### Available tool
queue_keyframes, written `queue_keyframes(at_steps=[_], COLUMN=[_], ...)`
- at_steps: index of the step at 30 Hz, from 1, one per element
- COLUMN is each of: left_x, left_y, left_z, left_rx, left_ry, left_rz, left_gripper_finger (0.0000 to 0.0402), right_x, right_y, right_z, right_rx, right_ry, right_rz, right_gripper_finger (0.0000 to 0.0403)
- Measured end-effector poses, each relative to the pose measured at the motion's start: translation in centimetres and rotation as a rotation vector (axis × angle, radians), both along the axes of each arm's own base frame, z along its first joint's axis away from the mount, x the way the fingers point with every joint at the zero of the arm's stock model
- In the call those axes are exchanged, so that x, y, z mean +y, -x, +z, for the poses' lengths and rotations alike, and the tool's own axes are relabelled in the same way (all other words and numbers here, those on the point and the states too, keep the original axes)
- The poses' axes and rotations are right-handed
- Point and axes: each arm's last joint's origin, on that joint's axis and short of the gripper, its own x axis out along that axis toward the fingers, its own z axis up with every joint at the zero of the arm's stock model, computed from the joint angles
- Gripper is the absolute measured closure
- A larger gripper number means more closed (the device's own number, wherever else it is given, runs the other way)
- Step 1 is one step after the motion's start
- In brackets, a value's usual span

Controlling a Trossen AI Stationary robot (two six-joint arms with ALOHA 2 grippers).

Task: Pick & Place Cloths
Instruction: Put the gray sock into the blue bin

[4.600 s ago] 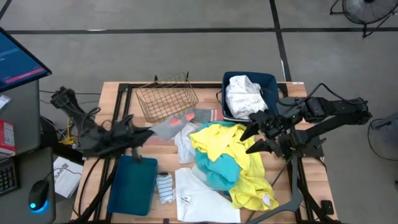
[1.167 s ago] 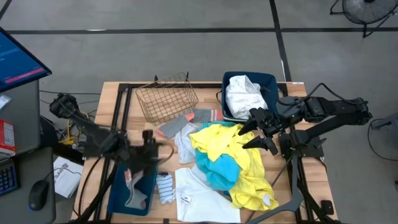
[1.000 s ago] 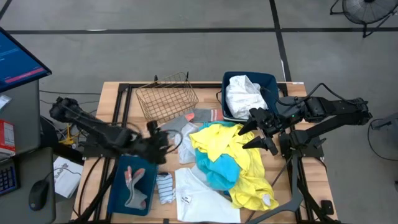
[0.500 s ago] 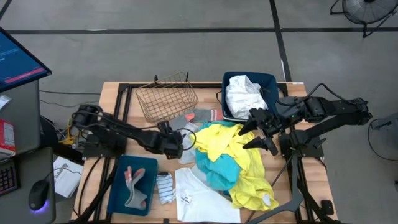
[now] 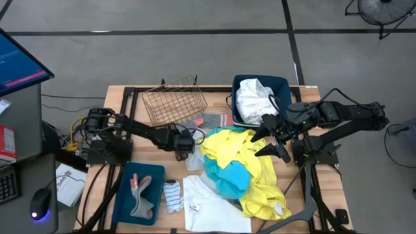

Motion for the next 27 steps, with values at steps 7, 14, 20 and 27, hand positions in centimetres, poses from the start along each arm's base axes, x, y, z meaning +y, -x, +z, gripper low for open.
queue_keyframes(at_steps=[7, 14, 20, 27], left_x=[1.1, 0.6, 0.1, -1.6], left_y=[0.9, 1.4, 1.6, 3.2], left_z=[-0.9, -0.2, 2.0, 6.6], left_rx=[0.016, 0.021, -0.09, -0.292], left_ry=[0.117, 0.172, 0.229, 0.273], left_rz=[0.046, 0.035, 0.048, 0.017], left_gripper_finger=[0.0257, 0.0392, 0.0401, 0.0401], right_x=[0.0, 0.0, 0.0, 0.0], right_y=[0.0, 0.0, 0.0, 0.0], right_z=[0.0, 0.0, 0.1, 0.1], right_rx=[0.004, 0.002, -0.003, -0.009], right_ry=[0.001, -0.002, -0.01, -0.011], right_rz=[0.003, 0.002, -0.001, -0.004], right_gripper_finger=[0.0112, 0.0112, 0.0112, 0.0112])
